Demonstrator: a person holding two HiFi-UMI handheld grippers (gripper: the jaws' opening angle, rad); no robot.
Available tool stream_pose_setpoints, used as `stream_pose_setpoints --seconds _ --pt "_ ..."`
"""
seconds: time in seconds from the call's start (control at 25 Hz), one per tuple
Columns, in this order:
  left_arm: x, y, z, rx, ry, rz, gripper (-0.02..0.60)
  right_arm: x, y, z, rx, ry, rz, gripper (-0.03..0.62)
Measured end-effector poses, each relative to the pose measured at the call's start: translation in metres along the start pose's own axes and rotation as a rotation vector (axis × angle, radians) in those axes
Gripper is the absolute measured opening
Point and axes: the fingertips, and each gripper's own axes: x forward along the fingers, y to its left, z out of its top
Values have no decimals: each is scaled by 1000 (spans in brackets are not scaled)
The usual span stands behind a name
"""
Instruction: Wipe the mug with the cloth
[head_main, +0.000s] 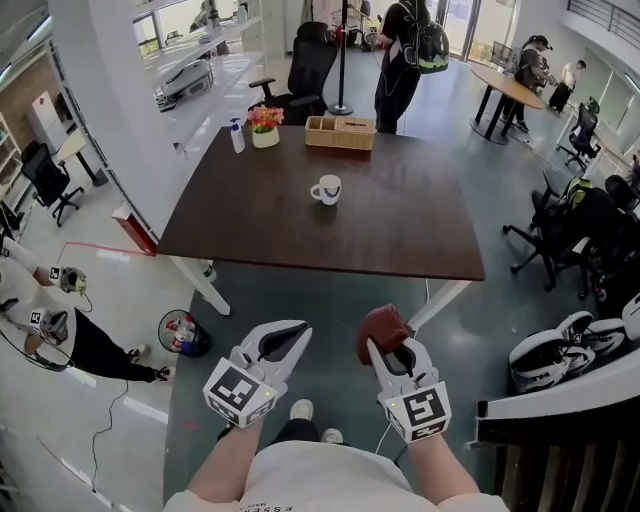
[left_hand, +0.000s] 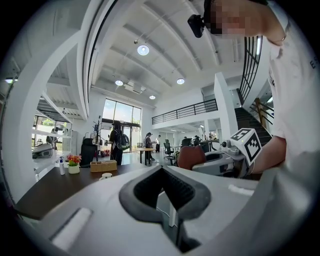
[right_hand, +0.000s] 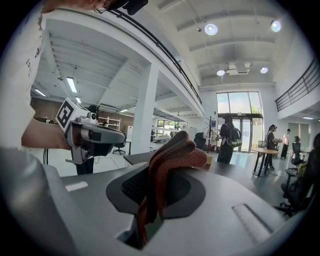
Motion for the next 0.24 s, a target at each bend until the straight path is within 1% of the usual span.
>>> stream_pose_setpoints --seconds 0.24 --pt "-2 0 0 -1 -1 -7 2 0 5 2 -6 -12 7 78"
